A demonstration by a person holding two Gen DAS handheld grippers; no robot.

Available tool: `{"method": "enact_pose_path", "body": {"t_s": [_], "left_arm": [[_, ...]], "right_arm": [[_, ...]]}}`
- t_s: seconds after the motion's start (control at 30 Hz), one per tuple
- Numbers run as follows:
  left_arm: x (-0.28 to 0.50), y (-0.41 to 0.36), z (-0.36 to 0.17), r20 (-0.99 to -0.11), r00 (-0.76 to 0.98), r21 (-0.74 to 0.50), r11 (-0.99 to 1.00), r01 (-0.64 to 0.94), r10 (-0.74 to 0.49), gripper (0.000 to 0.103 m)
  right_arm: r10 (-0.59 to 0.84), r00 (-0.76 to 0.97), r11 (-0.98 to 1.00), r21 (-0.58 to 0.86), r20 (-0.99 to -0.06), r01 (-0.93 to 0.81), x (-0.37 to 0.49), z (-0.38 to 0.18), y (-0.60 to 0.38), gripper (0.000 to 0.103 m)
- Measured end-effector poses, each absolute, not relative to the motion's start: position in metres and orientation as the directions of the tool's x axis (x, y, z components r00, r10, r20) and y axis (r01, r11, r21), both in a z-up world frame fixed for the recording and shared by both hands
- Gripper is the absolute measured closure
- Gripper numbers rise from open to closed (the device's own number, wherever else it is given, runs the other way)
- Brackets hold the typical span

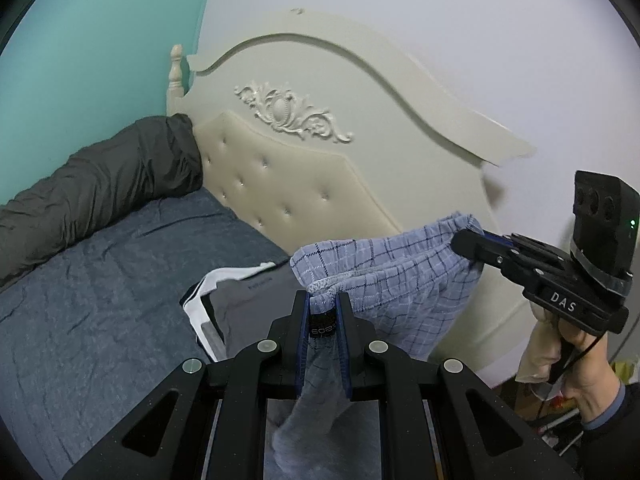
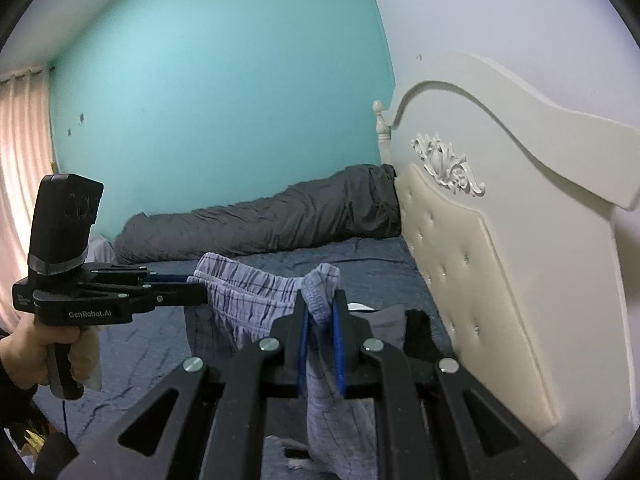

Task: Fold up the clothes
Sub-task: 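Lift the folded shirt with both tools and carry it toward the headboard, then lower the folded shirt with both tools onto the stack of folded clothes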

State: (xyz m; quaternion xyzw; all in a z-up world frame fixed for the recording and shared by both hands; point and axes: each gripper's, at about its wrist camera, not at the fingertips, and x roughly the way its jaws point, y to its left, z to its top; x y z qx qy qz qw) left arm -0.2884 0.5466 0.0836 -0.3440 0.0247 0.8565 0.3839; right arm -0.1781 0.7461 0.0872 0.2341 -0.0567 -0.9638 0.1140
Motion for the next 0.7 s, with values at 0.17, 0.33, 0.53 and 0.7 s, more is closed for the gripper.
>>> {"method": "enact_pose_path", "body": {"t_s": [0.17,0.33,0.53,0.7], "left_arm": [[-0.337,0.559,0.066,-0.644,-0.463,-0.221,-0.728,-0.648,0.608,0.089],[-0.389,0.566,0.035,-0.683,-0.427,-0.265,-0.746,-0.611,0.592,0.089],[-0.432,0.563,-0.012,-0.716,-0.375,-0.334,-0.761,-0.556,0.589,0.088],[-0.448,0.566,-0.045,-0.738,-0.345,-0.369,-0.775,-0.513,0.580,0.087]], "right_arm": [[-0.230,-0.843,-0.972,0.157,-0.487,0.175,-0.232,0.071,0.758,0.093],[-0.227,-0.816,-0.972,0.169,-0.532,0.161,-0.286,0.044,0.764,0.093],[-0.227,-0.771,-0.972,0.183,-0.595,0.145,-0.340,0.008,0.767,0.093],[-0.199,-0.725,-0.978,0.184,-0.659,0.101,-0.368,-0.024,0.765,0.092]]}}
